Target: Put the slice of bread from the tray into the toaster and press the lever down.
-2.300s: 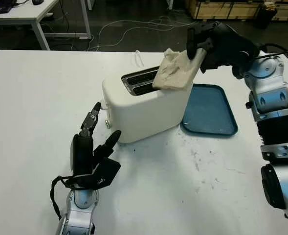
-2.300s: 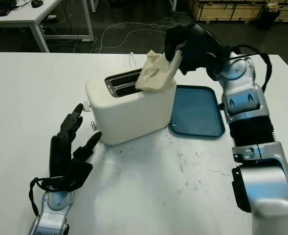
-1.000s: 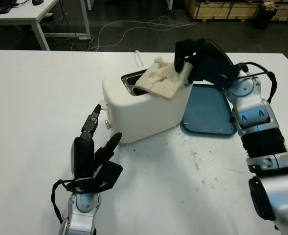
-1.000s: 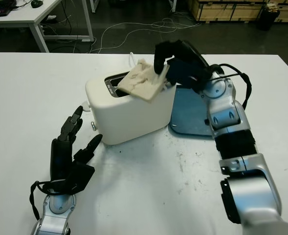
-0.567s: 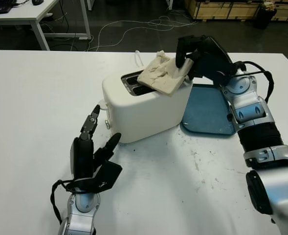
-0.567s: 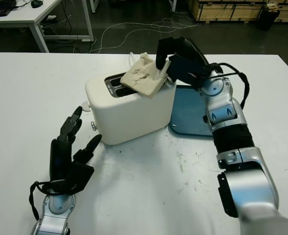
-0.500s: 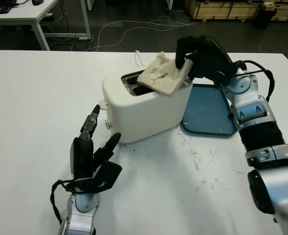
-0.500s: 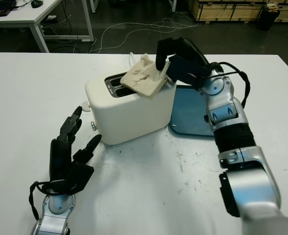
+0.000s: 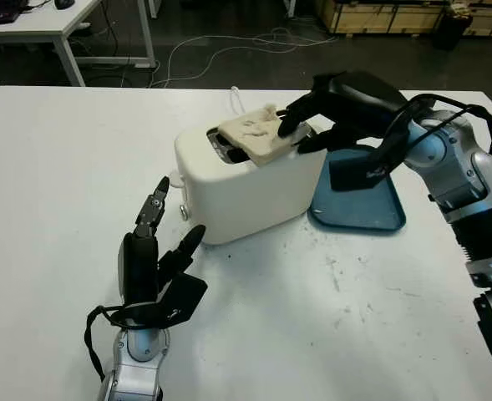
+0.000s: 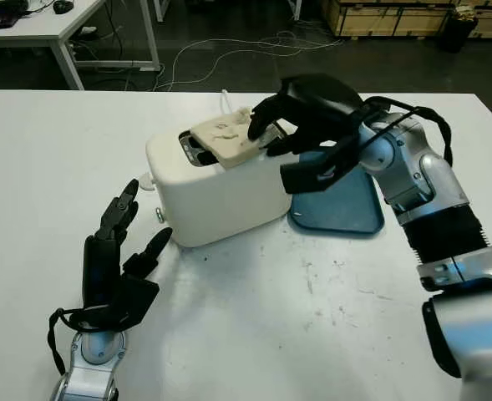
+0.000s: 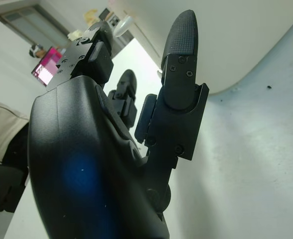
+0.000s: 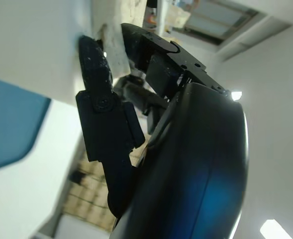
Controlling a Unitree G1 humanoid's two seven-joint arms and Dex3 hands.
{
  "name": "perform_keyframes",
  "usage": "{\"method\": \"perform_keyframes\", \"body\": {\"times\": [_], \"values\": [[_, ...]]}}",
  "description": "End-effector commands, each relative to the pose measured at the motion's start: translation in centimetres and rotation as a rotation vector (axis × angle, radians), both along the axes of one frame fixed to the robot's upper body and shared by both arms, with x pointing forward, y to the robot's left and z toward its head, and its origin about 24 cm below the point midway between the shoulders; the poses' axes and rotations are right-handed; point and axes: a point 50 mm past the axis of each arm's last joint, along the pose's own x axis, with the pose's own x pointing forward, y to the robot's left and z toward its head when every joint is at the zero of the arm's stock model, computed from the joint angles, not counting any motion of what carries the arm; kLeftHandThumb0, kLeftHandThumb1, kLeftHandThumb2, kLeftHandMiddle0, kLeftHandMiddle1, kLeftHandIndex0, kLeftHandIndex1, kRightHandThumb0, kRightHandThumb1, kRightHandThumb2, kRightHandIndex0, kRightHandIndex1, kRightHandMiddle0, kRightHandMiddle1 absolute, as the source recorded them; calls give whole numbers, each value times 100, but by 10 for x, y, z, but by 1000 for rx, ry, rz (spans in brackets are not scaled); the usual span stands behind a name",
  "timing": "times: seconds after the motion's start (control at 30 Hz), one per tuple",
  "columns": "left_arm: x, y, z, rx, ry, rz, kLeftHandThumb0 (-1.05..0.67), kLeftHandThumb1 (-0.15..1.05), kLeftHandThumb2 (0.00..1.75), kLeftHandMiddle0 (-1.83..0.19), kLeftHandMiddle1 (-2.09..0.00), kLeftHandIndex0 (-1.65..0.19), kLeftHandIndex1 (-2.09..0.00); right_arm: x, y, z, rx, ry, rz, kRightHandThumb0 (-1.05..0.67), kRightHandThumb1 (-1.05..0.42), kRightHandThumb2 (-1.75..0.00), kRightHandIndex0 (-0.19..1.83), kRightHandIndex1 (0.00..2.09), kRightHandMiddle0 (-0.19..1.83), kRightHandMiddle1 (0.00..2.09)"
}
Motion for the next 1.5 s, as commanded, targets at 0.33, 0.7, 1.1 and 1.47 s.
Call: {"method": "perform_keyframes", "body": {"times": [0.33,0.7,1.1,1.47], "values": [[-1,1,2,3,-3,5,-65,92,24,-44,-5,-35,0,-8,-1,1,-222,-104,-64,-73,-65,0,0,50,40,1],[1,1,1,0,-13,-9,-67,92,24,-45,-6,-35,0,-20,-7,9,14,-130,10,-88,-70,-1,0,55,32,1],[-1,1,1,4,-9,-2,-67,92,24,-44,-7,-35,0,-22,4,-34,304,-107,100,-90,-75,0,0,74,36,2],[-2,1,1,7,-19,-13,-65,92,24,-44,-7,-36,0,-16,12,-60,249,-84,63,-84,-72,-1,1,77,38,3]]}}
